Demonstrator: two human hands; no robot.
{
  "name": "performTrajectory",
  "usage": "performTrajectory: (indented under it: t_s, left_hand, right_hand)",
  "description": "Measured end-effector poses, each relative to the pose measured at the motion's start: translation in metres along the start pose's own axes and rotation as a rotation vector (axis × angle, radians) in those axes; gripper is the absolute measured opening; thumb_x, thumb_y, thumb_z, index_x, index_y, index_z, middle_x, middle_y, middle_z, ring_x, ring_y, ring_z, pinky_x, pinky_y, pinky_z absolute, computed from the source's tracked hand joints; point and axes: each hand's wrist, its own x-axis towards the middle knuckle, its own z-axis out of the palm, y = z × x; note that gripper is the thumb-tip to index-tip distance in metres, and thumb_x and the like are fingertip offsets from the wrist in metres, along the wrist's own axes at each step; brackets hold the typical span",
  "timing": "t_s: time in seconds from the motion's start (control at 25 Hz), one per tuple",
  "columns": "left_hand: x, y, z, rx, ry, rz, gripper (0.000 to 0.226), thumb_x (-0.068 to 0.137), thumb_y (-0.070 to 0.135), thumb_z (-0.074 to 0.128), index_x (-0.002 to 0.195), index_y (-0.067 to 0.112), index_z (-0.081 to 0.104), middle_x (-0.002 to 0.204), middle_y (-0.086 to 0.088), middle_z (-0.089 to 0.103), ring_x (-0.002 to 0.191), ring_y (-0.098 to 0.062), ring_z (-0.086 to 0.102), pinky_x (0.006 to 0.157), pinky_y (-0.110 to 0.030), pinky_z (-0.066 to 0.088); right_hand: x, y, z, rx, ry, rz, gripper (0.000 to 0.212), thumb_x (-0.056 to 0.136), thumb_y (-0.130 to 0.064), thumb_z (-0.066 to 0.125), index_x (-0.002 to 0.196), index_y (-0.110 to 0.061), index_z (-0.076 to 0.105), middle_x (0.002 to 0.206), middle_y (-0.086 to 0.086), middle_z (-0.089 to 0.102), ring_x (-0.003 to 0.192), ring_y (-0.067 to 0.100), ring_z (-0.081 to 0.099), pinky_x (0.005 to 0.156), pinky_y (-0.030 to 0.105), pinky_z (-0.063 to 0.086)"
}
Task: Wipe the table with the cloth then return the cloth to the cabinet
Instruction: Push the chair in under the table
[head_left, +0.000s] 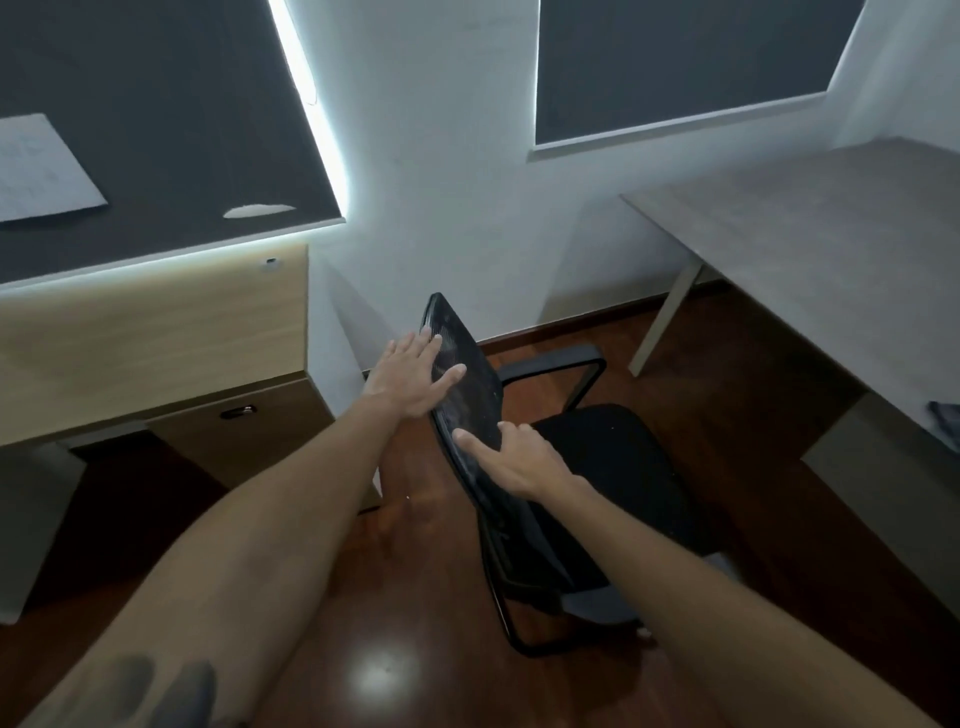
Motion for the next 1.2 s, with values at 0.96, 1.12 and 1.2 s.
performTrajectory:
  t_s: [0.96,1.12,1.2]
  left_hand:
    - [0.088,-0.026,0.061,-0.176,0.176,0.409,0.095,0.091,0.074,0.009,0.155,0.007,0.025,0.165,-0.007,0.017,0.154,-0.017,-0.002,0.125,-0.038,-0.004]
    - [0.098,-0.003,0.063,-0.184,0.184,0.419,0.097,0.09,0.076,0.006,0.155,0.006,0.026,0.165,-0.008,0.016,0.153,-0.018,-0.005,0.125,-0.04,-0.004]
    - [0.105,0.015,0.062,-0.193,0.184,0.421,0.098,0.09,0.076,0.005,0.155,0.006,0.026,0.165,-0.008,0.015,0.153,-0.018,-0.007,0.124,-0.04,-0.006]
  right_hand:
    - [0.006,-0.05,0.053,-0.358,0.207,0.199,0.084,0.094,-0.047,0.068,0.156,-0.01,0.025,0.137,0.016,0.053,0.112,0.034,0.064,0.086,0.04,0.048]
    - [0.008,-0.03,0.037,-0.37,0.222,0.226,0.086,0.092,-0.051,0.069,0.156,-0.014,0.026,0.137,0.014,0.054,0.113,0.034,0.063,0.089,0.041,0.05]
    - [0.009,-0.015,0.025,-0.365,0.236,0.235,0.086,0.091,-0.053,0.069,0.156,-0.017,0.026,0.137,0.011,0.055,0.114,0.033,0.063,0.09,0.042,0.05]
